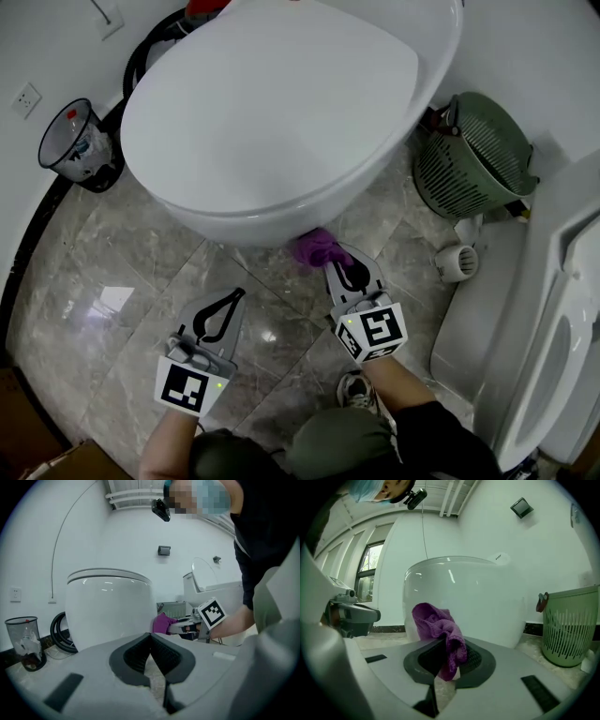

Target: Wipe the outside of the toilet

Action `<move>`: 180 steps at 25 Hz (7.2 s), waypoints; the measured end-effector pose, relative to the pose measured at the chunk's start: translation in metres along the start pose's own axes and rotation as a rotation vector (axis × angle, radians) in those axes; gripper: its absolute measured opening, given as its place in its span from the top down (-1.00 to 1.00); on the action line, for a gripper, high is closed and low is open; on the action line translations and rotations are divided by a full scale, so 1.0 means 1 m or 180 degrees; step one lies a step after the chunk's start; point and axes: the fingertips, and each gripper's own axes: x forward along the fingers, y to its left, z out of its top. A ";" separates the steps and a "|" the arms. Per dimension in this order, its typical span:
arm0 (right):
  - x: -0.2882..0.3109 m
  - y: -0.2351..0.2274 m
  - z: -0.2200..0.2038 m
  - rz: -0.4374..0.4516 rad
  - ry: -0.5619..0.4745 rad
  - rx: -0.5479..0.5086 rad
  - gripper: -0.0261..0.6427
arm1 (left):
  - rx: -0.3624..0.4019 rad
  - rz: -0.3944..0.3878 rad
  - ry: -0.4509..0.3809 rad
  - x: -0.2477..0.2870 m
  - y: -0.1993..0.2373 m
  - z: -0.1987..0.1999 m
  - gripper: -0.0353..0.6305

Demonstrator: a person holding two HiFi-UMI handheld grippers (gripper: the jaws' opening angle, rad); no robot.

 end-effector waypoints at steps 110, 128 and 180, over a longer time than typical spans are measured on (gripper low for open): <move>0.075 -0.310 -0.077 -0.1686 0.0213 0.0937 0.78 | 0.0033 -0.0284 0.0500 0.055 -0.042 -0.041 0.88; -0.064 -0.057 -0.053 -0.0688 0.0525 0.1172 0.78 | -0.0379 -0.0158 0.0299 0.001 -0.011 -0.030 0.88; -0.217 0.267 0.670 0.0747 0.0196 0.0355 0.78 | -0.0548 0.0884 -0.0487 -0.386 0.037 0.582 0.88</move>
